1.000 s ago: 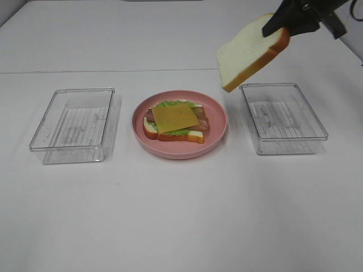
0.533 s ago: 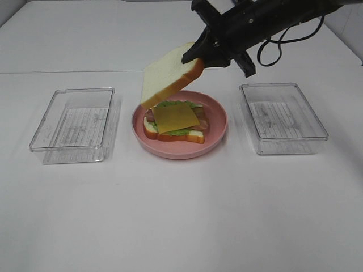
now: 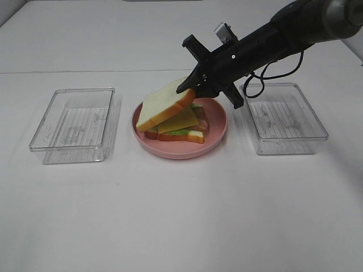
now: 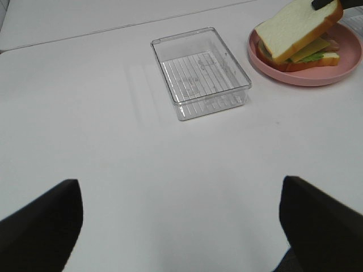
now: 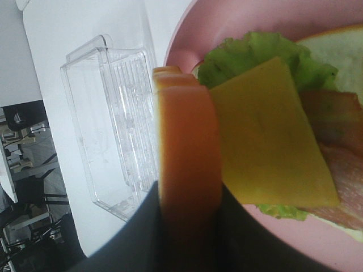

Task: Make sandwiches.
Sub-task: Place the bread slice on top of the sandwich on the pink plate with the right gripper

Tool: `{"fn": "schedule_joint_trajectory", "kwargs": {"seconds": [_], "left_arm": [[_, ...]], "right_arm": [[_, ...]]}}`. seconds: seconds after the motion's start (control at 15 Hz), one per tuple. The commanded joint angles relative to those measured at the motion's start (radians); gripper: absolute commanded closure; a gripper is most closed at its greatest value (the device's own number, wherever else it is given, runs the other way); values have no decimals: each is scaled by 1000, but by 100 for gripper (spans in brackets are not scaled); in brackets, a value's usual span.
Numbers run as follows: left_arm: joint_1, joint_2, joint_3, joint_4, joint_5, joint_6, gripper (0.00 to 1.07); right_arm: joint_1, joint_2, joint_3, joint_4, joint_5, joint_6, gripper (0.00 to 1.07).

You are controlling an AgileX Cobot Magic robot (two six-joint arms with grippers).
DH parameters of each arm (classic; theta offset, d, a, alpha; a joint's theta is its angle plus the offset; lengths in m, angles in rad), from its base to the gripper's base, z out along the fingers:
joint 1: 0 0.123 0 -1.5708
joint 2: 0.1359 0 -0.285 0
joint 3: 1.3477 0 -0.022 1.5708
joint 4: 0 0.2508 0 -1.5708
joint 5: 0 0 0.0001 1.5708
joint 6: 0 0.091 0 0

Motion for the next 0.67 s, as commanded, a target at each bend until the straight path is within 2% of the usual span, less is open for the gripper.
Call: {"fn": "schedule_joint_trajectory", "kwargs": {"seconds": [0.07,0.2,0.4,0.47,0.67], "left_arm": [[-2,-22,1,-1,-5,-9,18],[-2,-22,1,-1,-5,-9,18],[-2,-22,1,-1,-5,-9,18],[-2,-22,1,-1,-5,-9,18],[-2,-22,1,-1,-5,-9,18]], "right_arm": [[1,-3,4,-15,4,8,107],[1,-3,4,-43,4,8,89],[1,-3,3,-57,14,7,39],[1,-7,3,-78,22,1,31],[1,-52,1,-243,36,10,31]]}}
